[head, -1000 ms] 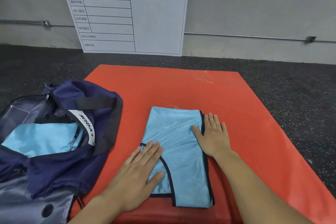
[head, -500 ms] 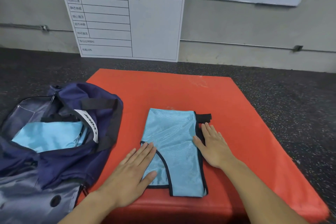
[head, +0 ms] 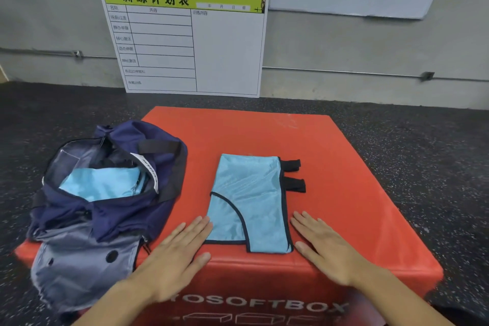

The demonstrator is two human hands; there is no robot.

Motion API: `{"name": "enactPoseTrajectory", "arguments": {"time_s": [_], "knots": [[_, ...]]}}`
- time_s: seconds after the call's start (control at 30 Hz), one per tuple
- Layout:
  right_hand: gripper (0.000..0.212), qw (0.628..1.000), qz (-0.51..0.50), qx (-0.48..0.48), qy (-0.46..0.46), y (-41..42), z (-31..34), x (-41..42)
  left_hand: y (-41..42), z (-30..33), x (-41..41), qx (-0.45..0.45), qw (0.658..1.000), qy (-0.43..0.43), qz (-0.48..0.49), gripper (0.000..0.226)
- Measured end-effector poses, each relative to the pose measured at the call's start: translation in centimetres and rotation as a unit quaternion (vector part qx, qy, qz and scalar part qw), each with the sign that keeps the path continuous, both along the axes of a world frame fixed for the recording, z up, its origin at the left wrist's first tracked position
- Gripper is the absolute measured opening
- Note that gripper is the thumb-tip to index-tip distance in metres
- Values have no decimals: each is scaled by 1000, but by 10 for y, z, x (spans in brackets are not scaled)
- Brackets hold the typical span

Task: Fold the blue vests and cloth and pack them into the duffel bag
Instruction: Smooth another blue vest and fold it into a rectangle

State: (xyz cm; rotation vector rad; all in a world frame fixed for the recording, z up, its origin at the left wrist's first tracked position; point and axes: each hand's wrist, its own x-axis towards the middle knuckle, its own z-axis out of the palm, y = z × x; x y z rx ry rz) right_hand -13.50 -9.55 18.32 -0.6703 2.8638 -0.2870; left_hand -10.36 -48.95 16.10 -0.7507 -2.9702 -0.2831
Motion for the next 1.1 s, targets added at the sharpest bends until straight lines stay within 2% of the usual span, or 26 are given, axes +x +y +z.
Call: {"name": "enactPoseTrajectory", "arguments": {"time_s": [0.17, 0.3, 0.53, 0.77, 1.1], "knots": [[63, 999, 30, 14, 22, 26, 4, 27, -22, 8, 18, -3, 1000, -21, 10, 74], [50, 998, 44, 9, 44, 47, 3, 37, -32, 9, 22, 5, 1000, -14, 14, 66], [46, 994, 80, 22, 77, 41, 16, 38, -23, 11, 10, -16, 1000, -6, -8, 65], [44, 987, 123, 29, 96, 15, 20, 31, -11, 20, 2, -10, 999, -5, -29, 51], [48, 984, 134, 11, 118, -11, 10, 7, 1, 25, -21, 33, 998, -13, -48, 52]]}}
